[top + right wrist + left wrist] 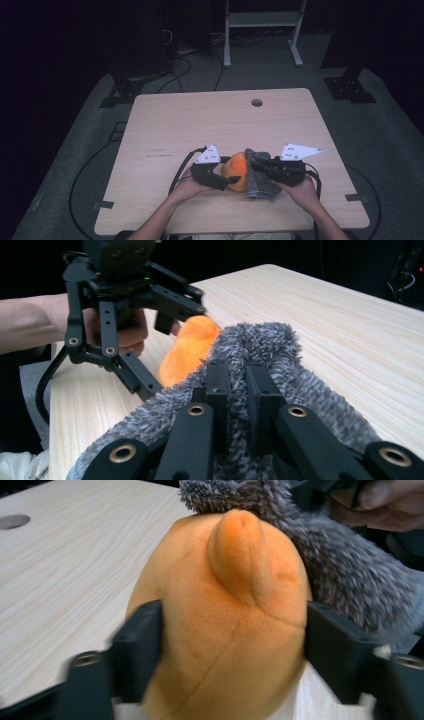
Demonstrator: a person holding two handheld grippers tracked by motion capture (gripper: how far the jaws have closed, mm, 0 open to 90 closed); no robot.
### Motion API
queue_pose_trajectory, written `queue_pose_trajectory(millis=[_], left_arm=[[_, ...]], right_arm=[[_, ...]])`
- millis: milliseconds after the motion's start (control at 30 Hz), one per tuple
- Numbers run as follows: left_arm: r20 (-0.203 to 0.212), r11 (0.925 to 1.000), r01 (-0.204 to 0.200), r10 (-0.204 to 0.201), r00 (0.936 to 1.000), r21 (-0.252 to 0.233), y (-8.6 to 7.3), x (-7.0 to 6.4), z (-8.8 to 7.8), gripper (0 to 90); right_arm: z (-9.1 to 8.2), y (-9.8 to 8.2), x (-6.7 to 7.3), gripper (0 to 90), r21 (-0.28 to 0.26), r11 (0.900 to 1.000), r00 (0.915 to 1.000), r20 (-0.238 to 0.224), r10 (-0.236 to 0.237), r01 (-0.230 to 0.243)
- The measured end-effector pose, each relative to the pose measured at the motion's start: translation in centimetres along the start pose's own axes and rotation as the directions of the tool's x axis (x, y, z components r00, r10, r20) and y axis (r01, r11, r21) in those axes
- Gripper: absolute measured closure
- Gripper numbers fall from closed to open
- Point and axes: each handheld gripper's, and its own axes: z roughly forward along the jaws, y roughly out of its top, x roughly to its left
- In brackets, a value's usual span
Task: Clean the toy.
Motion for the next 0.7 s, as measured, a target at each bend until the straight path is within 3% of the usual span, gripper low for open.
queue_pose_trajectory(millis=[67, 133, 200, 267, 333, 433, 500, 567, 633, 700], left_arm=[[-0.007, 0.9999, -0.013, 0.013, 0.9999, 0.002, 0.1, -0.1, 0.1, 38.1], [-0.014, 1.0, -0.006, 0.006, 0.9999, -0.003, 0.1, -0.2, 0.2, 41.2], [-0.021, 1.0, 0.005, -0.005, 0.9998, -0.007, 0.3, -0.2, 0.4, 41.7], [-0.031, 1.0, 0.003, -0.003, 0.9995, -0.009, 0.4, -0.4, 0.5, 41.9], [-0.037, 0.9999, 0.008, -0.008, 0.9993, -0.011, 0.3, -0.4, 0.4, 42.5], [-0.027, 0.9999, 0.002, -0.002, 0.9996, -0.017, 0.1, -0.3, 0.2, 43.2], [-0.02, 0.9996, -0.024, 0.024, 0.9995, -0.013, 0.0, -0.6, 0.3, 43.3], [-0.011, 0.9984, -0.056, 0.056, 0.9984, -0.008, 0.1, -1.0, 0.5, 43.3], [0.001, 0.9965, -0.083, 0.083, 0.9965, -0.01, 0.1, -1.4, 0.6, 40.5], [0.023, 0.9974, -0.072, 0.072, 0.9971, -0.007, 0.0, -1.4, 0.6, 29.0]], right_arm=[[-0.4, -0.3, -0.1, 81.7, 0.004, 1.0, 0.9998, 0.019, 0.002, -0.002], [-0.9, -0.5, 0.0, 81.6, -0.018, 1.0, 0.9999, 0.011, 0.01, -0.01], [-0.9, -0.4, 0.6, 81.6, -0.061, 0.998, 0.9996, -0.027, 0.01, -0.011], [-0.4, -0.2, 1.4, 81.5, -0.069, 0.997, 0.9989, -0.04, -0.023, 0.021], [0.3, -0.1, 2.0, 81.7, -0.045, 0.997, 0.9979, -0.022, -0.061, 0.06], [0.0, -0.1, 1.2, 81.9, -0.038, 0.999, 0.9994, 0.004, -0.035, 0.035], [-0.5, -0.1, 0.7, 81.9, -0.041, 0.999, 0.9996, 0.026, -0.011, 0.012], [-1.0, 0.4, 0.8, 81.7, -0.071, 0.997, 1.0, 0.005, -0.006, 0.006], [-0.9, 0.8, 1.1, 81.6, -0.07, 0.997, 0.9996, -0.01, -0.026, 0.026], [-0.4, 0.7, 1.1, 81.4, -0.042, 0.999, 0.9992, -0.021, -0.033, 0.032]])
